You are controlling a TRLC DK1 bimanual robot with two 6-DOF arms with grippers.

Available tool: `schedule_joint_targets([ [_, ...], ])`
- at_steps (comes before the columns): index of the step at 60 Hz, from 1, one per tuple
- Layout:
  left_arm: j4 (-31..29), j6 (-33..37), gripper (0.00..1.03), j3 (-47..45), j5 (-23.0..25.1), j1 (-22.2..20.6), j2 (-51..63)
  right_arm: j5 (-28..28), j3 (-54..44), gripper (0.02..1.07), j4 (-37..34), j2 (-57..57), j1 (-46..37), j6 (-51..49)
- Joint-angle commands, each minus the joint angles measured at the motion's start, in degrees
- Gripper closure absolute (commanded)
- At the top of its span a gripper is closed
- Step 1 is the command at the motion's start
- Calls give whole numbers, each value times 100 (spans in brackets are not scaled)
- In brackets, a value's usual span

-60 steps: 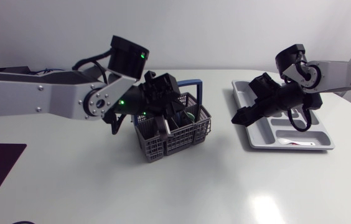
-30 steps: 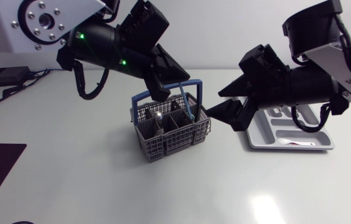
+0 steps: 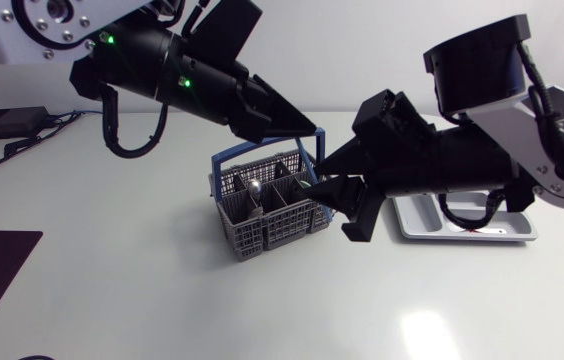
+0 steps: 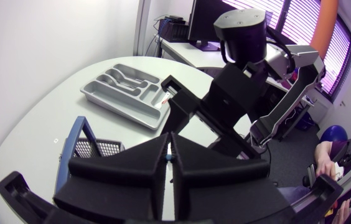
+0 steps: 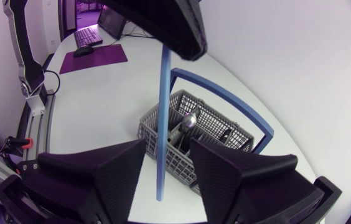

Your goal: Unload the cutlery basket into the drawer organizer.

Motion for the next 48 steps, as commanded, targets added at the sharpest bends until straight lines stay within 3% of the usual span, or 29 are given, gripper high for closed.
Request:
schedule_joint_targets([
  [1,-50,-181,100,174,94,50,-61,-51,-175,87,64,-103,44,-26],
  [3,-50,-225,100,182,129,50,-61,-103,-184,96,55,-147,35,-26],
  [16,-41,-322,99,200,261,59,-52,-314,-325,101,-24,-252,35,-26],
  [20,-24,-427,87,226,261,67,-78,-341,-377,101,-32,-305,35,-26],
  [21,12,-445,78,244,261,85,-105,-350,-395,101,-41,-332,35,-26],
  [23,20,-462,74,244,261,102,-114,-350,-412,101,-76,-349,35,-35],
  [24,91,-497,61,262,261,120,-140,-350,-421,101,-94,-358,35,-35],
  [26,143,-550,54,279,261,138,-158,-350,-439,101,-112,-376,35,-44],
  [27,223,-603,45,288,261,164,-166,-358,-465,101,-120,-402,35,-52],
  [31,434,-620,31,332,252,217,-219,-367,-535,101,-164,-463,-9,-70],
  [39,820,-787,18,543,120,524,-237,-402,-711,101,-296,-613,-343,-202],
  [44,1005,-691,16,587,-222,656,-245,-455,-773,101,-305,-622,-756,-281],
  [48,1031,-225,16,516,-758,656,-281,-587,-773,101,-331,-551,-1266,-360],
])
